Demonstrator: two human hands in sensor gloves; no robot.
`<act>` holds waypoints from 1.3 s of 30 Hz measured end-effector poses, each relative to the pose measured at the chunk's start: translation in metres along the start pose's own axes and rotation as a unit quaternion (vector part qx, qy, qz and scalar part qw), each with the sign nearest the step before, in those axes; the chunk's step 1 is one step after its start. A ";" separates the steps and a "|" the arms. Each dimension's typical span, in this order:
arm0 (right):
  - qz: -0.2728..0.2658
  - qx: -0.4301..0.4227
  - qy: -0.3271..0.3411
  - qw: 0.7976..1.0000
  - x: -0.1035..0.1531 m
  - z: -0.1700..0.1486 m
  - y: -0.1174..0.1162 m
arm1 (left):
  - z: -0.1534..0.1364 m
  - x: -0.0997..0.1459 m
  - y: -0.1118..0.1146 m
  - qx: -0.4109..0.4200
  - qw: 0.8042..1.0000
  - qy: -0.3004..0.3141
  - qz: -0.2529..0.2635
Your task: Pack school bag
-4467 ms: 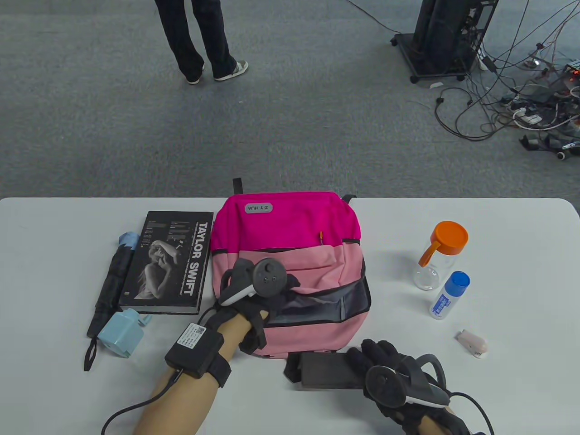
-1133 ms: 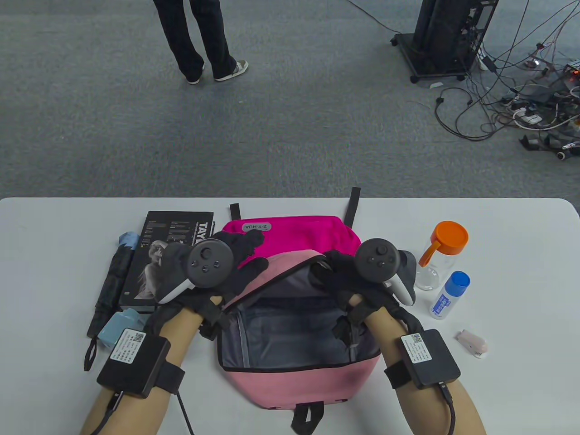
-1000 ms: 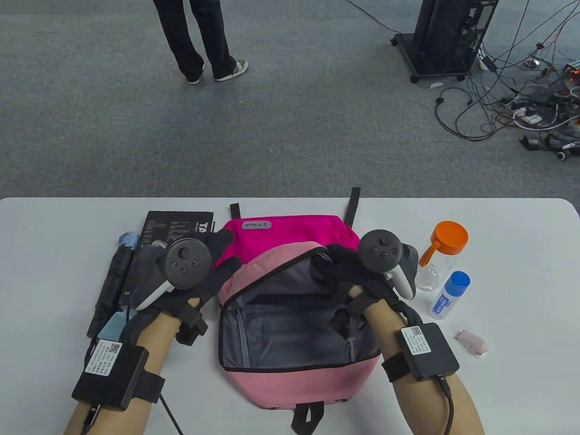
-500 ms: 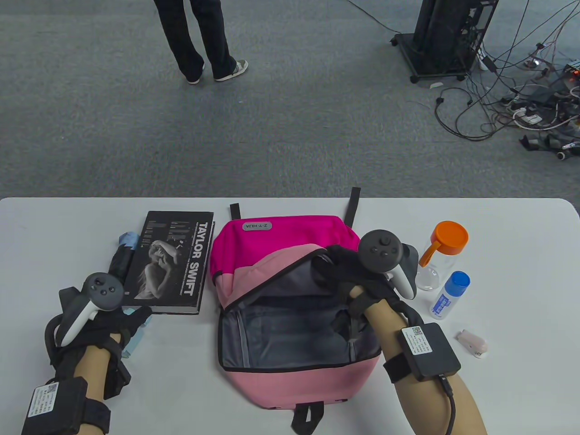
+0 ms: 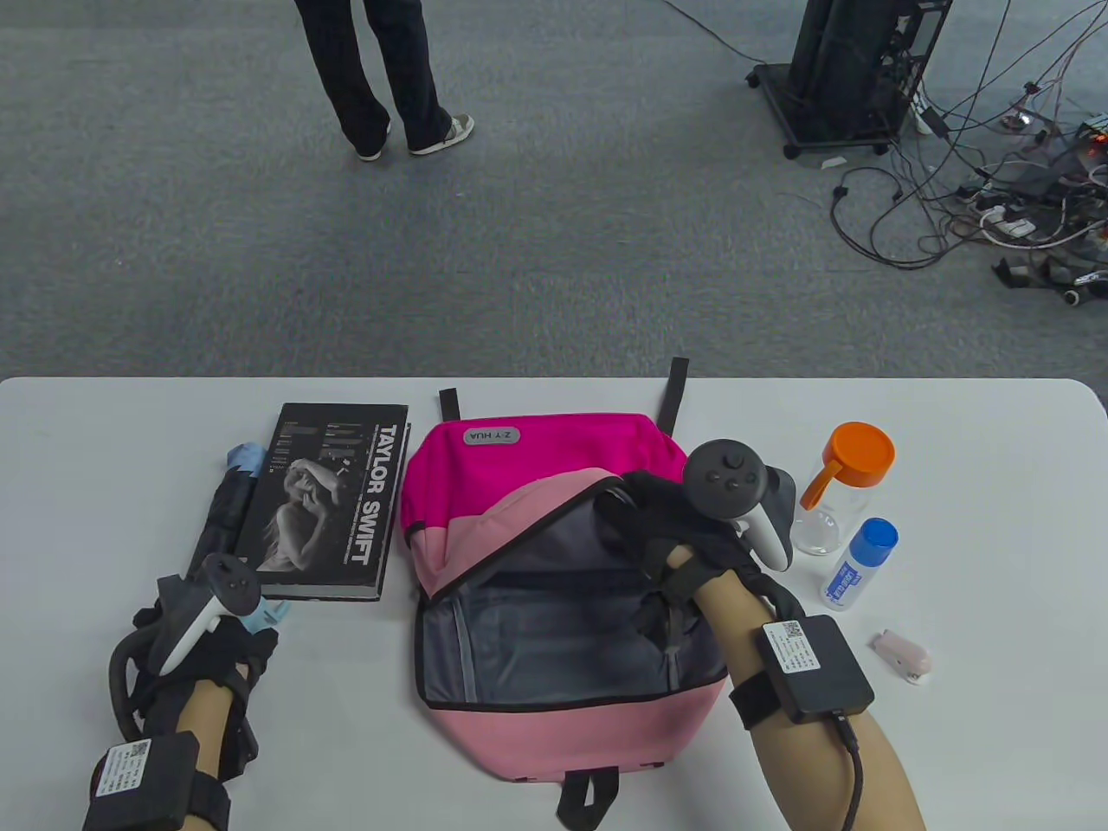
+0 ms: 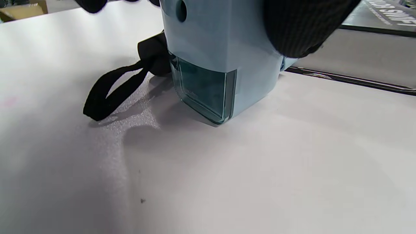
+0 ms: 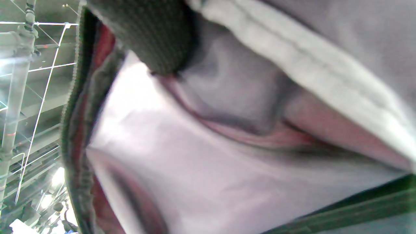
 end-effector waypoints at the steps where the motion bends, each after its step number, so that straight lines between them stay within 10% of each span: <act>1: -0.002 -0.001 -0.002 1.000 -0.001 0.001 0.002 | -0.002 0.000 -0.001 0.008 1.000 -0.002 0.002; 12: -0.044 -0.002 0.001 0.999 -0.015 0.023 0.021 | 0.023 0.024 -0.018 -0.111 0.985 -0.007 0.135; 17: -0.044 0.004 -0.004 0.999 -0.018 0.029 0.023 | 0.051 0.038 -0.019 -0.178 0.977 0.032 0.112; 23: -0.045 0.003 -0.010 0.999 -0.018 0.027 0.023 | 0.099 0.100 -0.049 -0.207 0.949 0.124 0.204; 28: -0.045 -0.002 -0.013 0.999 -0.016 0.026 0.022 | 0.148 0.144 -0.038 -0.210 0.922 0.272 0.181; 39: -0.023 0.003 0.009 1.000 -0.010 0.029 0.019 | 0.226 0.164 0.009 -0.145 0.826 0.524 0.150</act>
Point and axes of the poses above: the tracker on the back of each hand, its own z axis roughly to the thumb side, its own x axis roughly from the fingertips to the wrist, y = z × x, the point moved 5 cm from there along -x, roughly from the wrist to the fingertips, and after that the axes turned 4 degrees about -z, right-handed, at the moved point
